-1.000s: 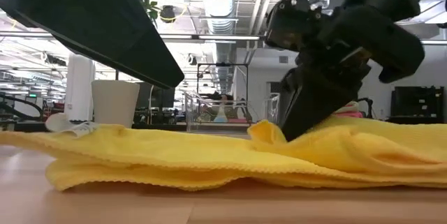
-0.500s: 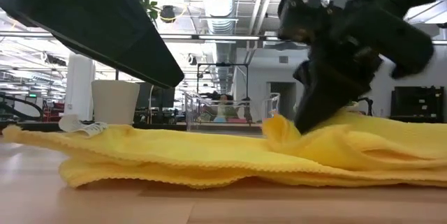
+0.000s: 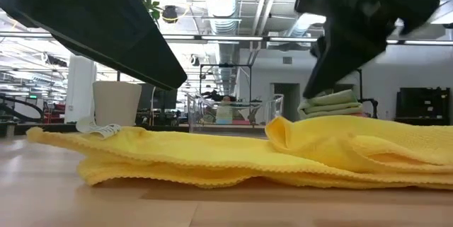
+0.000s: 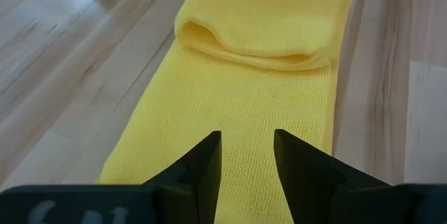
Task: Fold microfiber towels
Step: Fold the yellow microfiber towel
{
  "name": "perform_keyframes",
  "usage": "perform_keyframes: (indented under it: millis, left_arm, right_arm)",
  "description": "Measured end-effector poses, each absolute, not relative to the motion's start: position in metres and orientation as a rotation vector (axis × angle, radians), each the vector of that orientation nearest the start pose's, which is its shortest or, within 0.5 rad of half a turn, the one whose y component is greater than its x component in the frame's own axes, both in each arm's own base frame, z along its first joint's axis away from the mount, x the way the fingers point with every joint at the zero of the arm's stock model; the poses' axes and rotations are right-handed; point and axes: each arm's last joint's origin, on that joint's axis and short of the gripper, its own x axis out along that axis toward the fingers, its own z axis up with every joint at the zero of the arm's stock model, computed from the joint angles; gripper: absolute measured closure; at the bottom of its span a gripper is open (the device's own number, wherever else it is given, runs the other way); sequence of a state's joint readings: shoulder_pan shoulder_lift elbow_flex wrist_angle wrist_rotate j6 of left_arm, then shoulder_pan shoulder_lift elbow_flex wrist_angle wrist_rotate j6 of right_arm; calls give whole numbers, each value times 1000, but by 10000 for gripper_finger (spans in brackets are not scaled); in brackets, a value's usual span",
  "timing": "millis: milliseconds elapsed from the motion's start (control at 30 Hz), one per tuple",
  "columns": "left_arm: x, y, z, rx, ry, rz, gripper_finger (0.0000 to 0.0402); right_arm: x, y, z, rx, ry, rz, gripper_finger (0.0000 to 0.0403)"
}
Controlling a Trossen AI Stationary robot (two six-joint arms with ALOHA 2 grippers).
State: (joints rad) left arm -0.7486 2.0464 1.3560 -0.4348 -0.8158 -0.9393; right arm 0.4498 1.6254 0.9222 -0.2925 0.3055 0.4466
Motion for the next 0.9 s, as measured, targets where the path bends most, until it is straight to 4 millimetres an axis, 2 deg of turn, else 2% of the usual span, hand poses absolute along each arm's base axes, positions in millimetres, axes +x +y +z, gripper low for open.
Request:
perform_keyframes:
  millis: [133, 200, 300, 400, 533, 767, 900]
  left_arm:
    - [312, -261, 149, -98, 664, 403, 276]
    - [312, -261, 150, -99, 663, 403, 276]
    - [312, -261, 150, -96, 654, 409, 277]
    - [312, -261, 150, -97, 646, 412, 277]
    - [313, -261, 150, -107, 642, 412, 277]
    - [313, -261, 150, -111, 640, 411, 277]
    - [313, -262, 151, -118, 635, 409, 277]
  right_arm:
    - [279, 142, 184, 31, 841, -74, 254]
    - [279, 151, 181, 22, 796, -106, 249]
    - [285, 167, 166, -3, 721, -139, 249]
    - [287, 178, 141, -81, 707, -198, 258]
    - [292, 181, 117, -68, 708, -239, 275]
    - [301, 179, 90, -23, 731, -253, 294]
    - [299, 180, 91, -26, 742, -247, 297]
